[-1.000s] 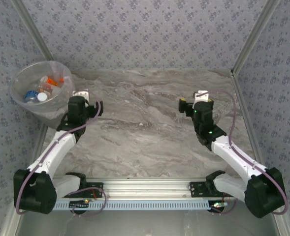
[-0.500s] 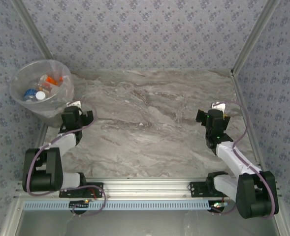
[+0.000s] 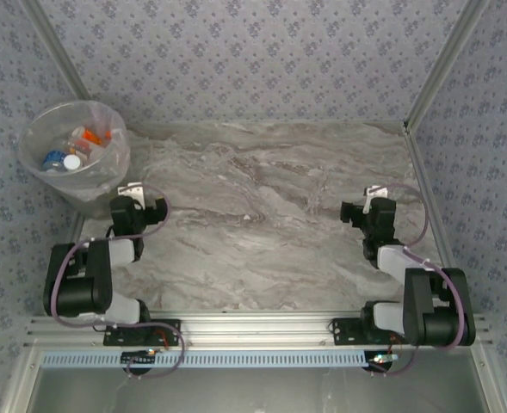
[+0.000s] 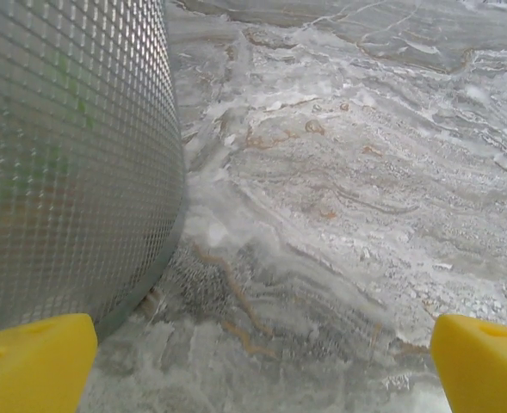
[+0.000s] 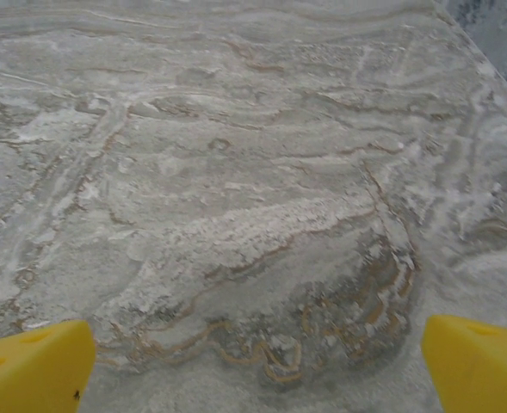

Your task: Put the plastic bottles in the bin

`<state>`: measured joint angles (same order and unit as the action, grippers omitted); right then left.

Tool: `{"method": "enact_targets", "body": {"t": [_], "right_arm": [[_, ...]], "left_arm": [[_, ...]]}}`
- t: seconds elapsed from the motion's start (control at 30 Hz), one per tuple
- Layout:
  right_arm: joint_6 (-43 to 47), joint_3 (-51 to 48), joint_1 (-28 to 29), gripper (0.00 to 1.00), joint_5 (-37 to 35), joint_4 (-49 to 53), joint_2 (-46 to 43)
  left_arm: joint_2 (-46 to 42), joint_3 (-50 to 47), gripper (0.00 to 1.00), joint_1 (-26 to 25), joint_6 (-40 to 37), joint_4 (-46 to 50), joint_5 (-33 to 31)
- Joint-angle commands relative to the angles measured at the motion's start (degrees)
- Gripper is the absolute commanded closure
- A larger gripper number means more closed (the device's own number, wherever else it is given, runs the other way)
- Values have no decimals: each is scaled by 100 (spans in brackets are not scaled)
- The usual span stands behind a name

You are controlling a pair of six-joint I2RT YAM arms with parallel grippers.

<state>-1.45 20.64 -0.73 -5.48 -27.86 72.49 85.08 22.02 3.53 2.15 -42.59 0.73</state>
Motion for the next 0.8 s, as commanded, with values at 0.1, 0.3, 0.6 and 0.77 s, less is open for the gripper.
{"method": "enact_targets", "body": {"t": [0.1,0.3,0.6,0.77], "right_arm": [[158,-147,26,0,68,-1065,173],[262,-382,71,0,-248,-2358,878],[169,139,-96,0,101,-1860,1472],[207,146,-56,0,25,-1847,1470]], "left_arm": [[268,38,1,-497,201,-631,-1756],[257,19,1,-484,263,-666,-1851],[261,11,0,-486,252,-669,-1841],[261,8,0,-491,254,-672,-1834]]}}
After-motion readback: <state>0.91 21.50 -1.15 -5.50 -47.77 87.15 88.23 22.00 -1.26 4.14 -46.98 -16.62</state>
